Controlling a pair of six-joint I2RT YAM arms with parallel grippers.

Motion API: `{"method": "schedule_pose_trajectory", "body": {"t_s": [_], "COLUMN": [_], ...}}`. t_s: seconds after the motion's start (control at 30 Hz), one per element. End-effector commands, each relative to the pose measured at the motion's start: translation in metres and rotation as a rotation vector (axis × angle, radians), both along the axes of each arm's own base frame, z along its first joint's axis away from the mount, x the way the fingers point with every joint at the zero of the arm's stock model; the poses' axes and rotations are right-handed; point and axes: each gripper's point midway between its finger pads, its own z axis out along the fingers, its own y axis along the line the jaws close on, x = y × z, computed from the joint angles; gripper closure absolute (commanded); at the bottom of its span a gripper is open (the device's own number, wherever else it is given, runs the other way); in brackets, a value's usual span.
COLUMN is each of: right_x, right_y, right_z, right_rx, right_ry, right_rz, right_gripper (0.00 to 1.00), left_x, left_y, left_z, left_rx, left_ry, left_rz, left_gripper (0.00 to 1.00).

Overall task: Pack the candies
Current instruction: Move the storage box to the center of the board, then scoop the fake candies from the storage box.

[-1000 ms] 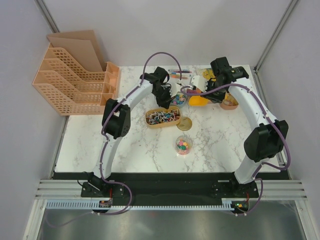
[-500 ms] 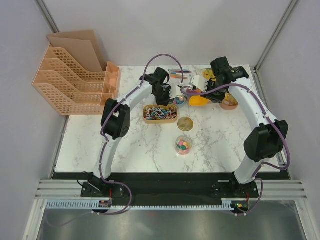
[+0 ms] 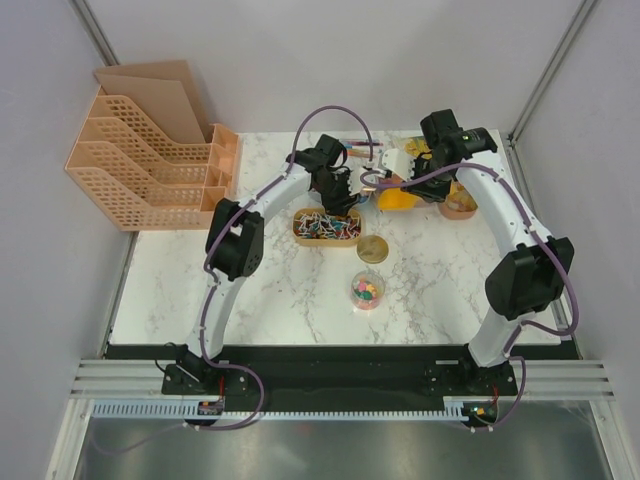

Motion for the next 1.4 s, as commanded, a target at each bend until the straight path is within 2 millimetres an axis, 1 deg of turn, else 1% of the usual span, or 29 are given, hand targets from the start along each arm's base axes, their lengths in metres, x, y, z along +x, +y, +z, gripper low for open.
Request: {"method": "schedule_pose_trajectory", "body": {"t_s": [0.0,0.03,0.1,0.13,0.17,0.2,0.23,0.27,0.3,0.33,0.37,0.4,0.43,0.47,0.5,0.53,0.57,0.6,0.63,0.67,0.7,0.73,0.8,0.83,0.93,0.97,1.07,1.17,1.37], "right_x": [0.005,0.009,0.007,0.008,0.007,0.001,0.000,-0.003,-0.010,-0.012,-0.016,-0.019,-0.021,-0.023,-0.022,-0.020,-0.020,-0.018,-0.016,-0.013,-0.013,-0.008,-0.005,-0.004,0.000,0.001,0.004,0.005,0.010], "right_y": [0.005,0.006,0.009,0.010,0.013,0.016,0.018,0.023,0.027,0.030,0.038,0.041,0.044,0.052,0.055,0.058,0.064,0.064,0.066,0.066,0.065,0.066,0.062,0.061,0.060,0.060,0.059,0.062,0.064], "right_z": [0.014,0.021,0.022,0.027,0.026,0.025,0.026,0.023,0.021,0.019,0.016,0.013,0.009,0.006,0.004,0.004,-0.001,-0.002,-0.001,-0.006,-0.008,-0.009,-0.009,-0.011,-0.012,-0.013,-0.014,-0.018,-0.026], "right_rx": [0.006,0.009,0.001,-0.006,-0.011,-0.010,-0.012,-0.016,-0.017,-0.018,-0.020,-0.026,-0.037,-0.043,-0.047,-0.058,-0.069,-0.083,-0.097,-0.135,-0.153,-0.164,-0.219,-0.243,-0.304,-0.318,-0.364,-0.392,-0.469], "right_ry": [-0.012,-0.031,-0.010,-0.022,-0.012,0.010,0.012,0.027,0.054,0.068,0.080,0.094,0.106,0.112,0.115,0.112,0.123,0.124,0.116,0.124,0.136,0.136,0.123,0.122,0.109,0.107,0.098,0.099,0.100], "right_rz": [0.040,0.046,0.076,0.096,0.116,0.135,0.157,0.178,0.196,0.211,0.233,0.244,0.254,0.268,0.270,0.266,0.269,0.265,0.267,0.266,0.262,0.254,0.244,0.247,0.236,0.240,0.238,0.239,0.266], "right_gripper": [1.00,1.00,0.99,0.99,1.00,1.00,1.00,1.00,1.00,1.00,1.00,1.00,1.00,1.00,1.00,0.99,1.00,0.99,1.00,1.00,1.00,1.00,1.00,1.00,1.00,1.00,1.00,1.00,1.00], "left_x": [0.024,0.034,0.043,0.051,0.052,0.049,0.052,0.048,0.036,0.036,0.028,0.011,0.004,-0.005,-0.023,-0.032,-0.039,-0.054,-0.056,-0.060,-0.065,-0.067,-0.065,-0.064,-0.050,-0.048,-0.036,-0.033,-0.049], "left_y": [-0.022,-0.012,0.002,0.022,0.033,0.045,0.067,0.080,0.096,0.118,0.130,0.145,0.160,0.167,0.177,0.182,0.184,0.187,0.186,0.186,0.186,0.184,0.181,0.180,0.172,0.170,0.163,0.155,0.131], "left_z": [0.066,0.082,0.103,0.124,0.131,0.125,0.125,0.144,0.119,0.113,0.119,0.088,0.079,0.068,0.048,0.039,0.032,0.020,0.016,0.011,0.005,-0.001,-0.005,-0.012,-0.012,-0.018,-0.017,-0.017,-0.024], "left_rx": [-0.165,-0.173,-0.204,-0.214,-0.217,-0.197,-0.183,-0.196,-0.151,-0.131,-0.133,-0.086,-0.074,-0.055,-0.024,-0.016,-0.012,0.002,-0.007,-0.008,-0.003,-0.007,-0.017,-0.018,-0.053,-0.058,-0.088,-0.114,-0.122], "left_ry": [-0.049,-0.075,-0.072,-0.103,-0.104,-0.089,-0.090,-0.121,-0.072,-0.066,-0.068,0.002,0.024,0.051,0.094,0.119,0.135,0.167,0.168,0.184,0.203,0.222,0.237,0.253,0.249,0.263,0.264,0.281,0.330], "left_rz": [0.137,0.195,0.289,0.347,0.384,0.410,0.453,0.470,0.494,0.537,0.556,0.575,0.604,0.617,0.630,0.637,0.641,0.642,0.640,0.647,0.650,0.651,0.657,0.659,0.664,0.672,0.677,0.662,0.595], "left_gripper": [0.47,0.47,0.47,0.46,0.46,0.46,0.46,0.48,0.49,0.50,0.57,0.63,0.73,0.97,0.98,0.98,0.98,0.98,0.98,0.98,0.98,0.98,0.98,0.98,0.98,0.98,0.98,0.98,0.98]}}
